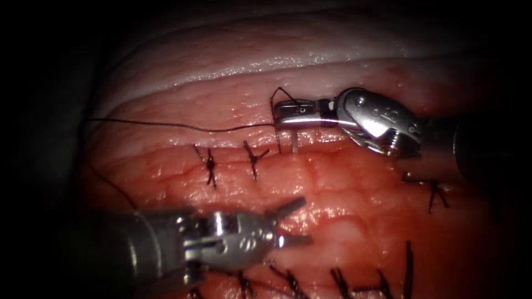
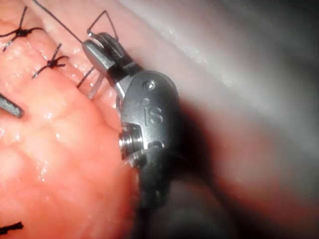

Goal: Wound Closure
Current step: Drive needle through the skin below the incision

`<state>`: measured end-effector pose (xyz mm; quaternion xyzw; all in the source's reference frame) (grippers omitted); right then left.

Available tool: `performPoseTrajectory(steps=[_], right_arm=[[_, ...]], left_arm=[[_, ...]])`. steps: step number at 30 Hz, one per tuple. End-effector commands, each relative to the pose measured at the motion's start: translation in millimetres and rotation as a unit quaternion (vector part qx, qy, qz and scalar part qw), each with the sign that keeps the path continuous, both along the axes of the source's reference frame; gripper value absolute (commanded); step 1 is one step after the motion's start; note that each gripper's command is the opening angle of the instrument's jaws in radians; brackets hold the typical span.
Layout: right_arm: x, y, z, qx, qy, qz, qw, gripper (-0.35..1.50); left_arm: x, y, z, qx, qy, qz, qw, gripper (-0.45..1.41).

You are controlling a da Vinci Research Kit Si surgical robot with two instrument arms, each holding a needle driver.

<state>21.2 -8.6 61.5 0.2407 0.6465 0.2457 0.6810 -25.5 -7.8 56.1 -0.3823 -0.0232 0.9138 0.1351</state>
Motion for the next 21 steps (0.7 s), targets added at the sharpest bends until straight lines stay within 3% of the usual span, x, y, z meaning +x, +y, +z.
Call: performPoseTrajectory(steps=[1, 21], right_arm=[[0.7, 0.3, 0.5, 0.009, 0.002, -0.001, 1.000, -0.35], [1.3, 0.2, 0.2, 0.098, 0.017, 0.001, 0.995, -0.35]], left_arm=[[-0.6, -0.1, 0.6, 0.001, 0.003, 0.003, 1.000, 0.12], [-0.2, -1.1, 4.2, 0.033, 0.015, 0.011, 0.999, 0.12]])
